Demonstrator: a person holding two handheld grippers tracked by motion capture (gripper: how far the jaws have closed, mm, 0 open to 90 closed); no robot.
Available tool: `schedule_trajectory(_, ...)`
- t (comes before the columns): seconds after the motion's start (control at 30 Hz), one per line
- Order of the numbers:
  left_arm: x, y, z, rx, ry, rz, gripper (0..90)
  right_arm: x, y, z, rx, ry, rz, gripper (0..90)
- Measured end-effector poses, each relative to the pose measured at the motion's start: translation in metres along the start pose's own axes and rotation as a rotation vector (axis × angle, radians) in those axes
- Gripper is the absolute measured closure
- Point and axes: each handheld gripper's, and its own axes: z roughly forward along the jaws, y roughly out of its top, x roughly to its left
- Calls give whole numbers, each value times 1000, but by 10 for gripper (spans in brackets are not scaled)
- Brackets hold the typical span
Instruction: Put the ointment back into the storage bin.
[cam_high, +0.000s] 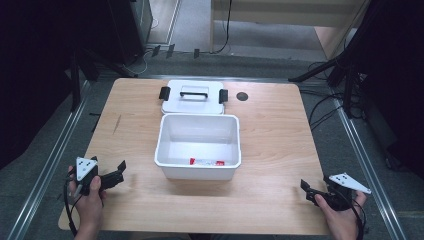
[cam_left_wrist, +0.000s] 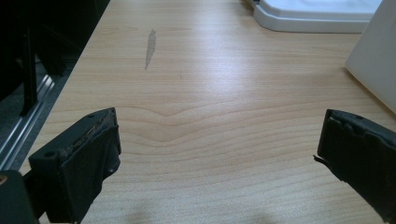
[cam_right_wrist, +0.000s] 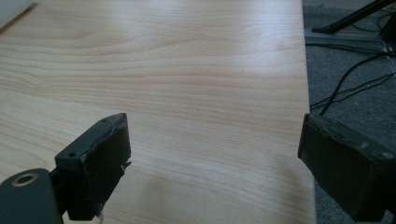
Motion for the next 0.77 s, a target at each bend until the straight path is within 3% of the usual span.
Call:
schedule_trajectory(0.13,0,0,0,-1,0,1,0,-2,-3,-5,-13,1,21,91)
schedule_trajectory(0.33,0,0,1,4,1,3,0,-1,-5,-5,31,-145,56,135)
schedule_trajectory(0.43,0,0,1,10,0,3,0,-1,-6,-6,17,-104,46,140)
schedule_trajectory(0.67,0,1,1,12,-3,-2,0,-6,-6,-8,2,-65,84,145)
schedule_trajectory(0.77,0,1,1,13,-2,-2,0,-6,-6,-7,10,-58,75,150)
